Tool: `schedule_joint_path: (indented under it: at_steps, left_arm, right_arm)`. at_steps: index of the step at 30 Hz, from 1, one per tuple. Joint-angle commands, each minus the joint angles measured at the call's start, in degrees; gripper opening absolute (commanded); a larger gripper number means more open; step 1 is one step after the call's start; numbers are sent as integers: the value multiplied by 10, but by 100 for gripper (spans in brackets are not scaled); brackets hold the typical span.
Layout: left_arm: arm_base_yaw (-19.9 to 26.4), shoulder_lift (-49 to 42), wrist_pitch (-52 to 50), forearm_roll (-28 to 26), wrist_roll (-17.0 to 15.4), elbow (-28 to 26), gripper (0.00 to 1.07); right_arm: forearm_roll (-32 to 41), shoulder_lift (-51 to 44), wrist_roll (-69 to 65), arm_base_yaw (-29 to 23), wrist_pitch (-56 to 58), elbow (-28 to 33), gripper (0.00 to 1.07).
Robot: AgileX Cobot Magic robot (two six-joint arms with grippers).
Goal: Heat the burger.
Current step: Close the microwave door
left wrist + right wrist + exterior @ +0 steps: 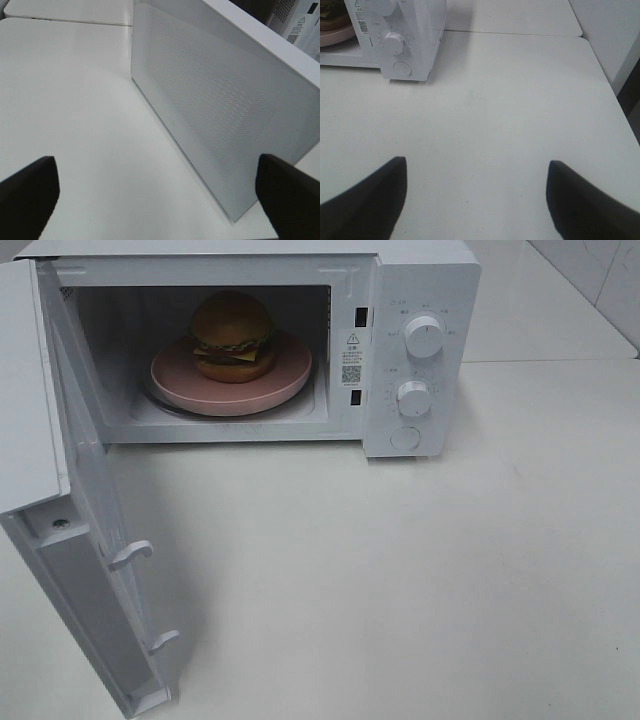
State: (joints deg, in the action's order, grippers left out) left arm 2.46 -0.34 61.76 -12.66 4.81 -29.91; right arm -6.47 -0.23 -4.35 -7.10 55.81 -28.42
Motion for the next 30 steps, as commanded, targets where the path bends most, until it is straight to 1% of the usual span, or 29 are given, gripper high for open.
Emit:
schedule_joint_path:
  at_steps: [1, 30]
  left_arm:
    - [2, -10, -6, -1, 0, 3, 100]
    - [2, -10, -6, -1, 0, 3, 100]
  right_arm:
    - [-1, -14, 9, 3, -8, 1, 73]
    - [-1, -14, 9, 3, -8, 1, 73]
